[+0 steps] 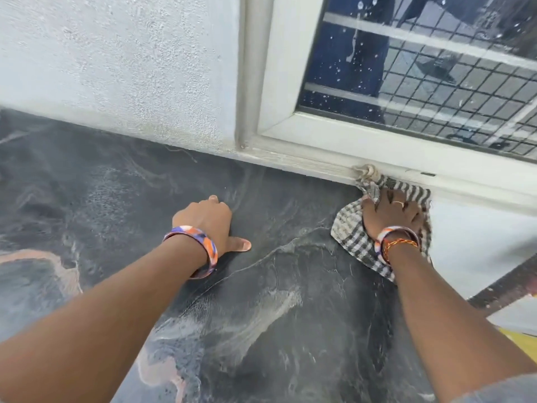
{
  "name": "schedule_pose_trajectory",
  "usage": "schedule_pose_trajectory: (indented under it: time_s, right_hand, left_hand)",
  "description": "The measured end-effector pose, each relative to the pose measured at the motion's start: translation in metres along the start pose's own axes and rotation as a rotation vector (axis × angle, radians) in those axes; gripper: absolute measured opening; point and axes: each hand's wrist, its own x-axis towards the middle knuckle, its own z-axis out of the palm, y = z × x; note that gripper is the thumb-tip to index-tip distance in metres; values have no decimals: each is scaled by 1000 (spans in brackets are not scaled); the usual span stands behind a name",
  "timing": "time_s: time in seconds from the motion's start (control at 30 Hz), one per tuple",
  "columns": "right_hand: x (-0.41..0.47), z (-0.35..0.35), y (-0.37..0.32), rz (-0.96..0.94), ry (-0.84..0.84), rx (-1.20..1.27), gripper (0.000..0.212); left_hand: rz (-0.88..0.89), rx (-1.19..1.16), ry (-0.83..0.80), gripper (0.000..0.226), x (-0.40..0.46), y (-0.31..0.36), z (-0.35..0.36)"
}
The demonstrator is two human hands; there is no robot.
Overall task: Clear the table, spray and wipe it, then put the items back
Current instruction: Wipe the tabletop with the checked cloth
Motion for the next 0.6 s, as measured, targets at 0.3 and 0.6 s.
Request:
schedule_pose_trajectory:
  time_s: [0.3, 0.6]
  right_hand:
    - [-58, 19, -177, -671, -107, -19, 53]
    - [-27, 11, -61, -135, -71, 48, 52]
  left_hand:
    - [134, 67, 45, 54, 9, -1, -13]
    - [140, 27, 7, 53, 6, -3, -12]
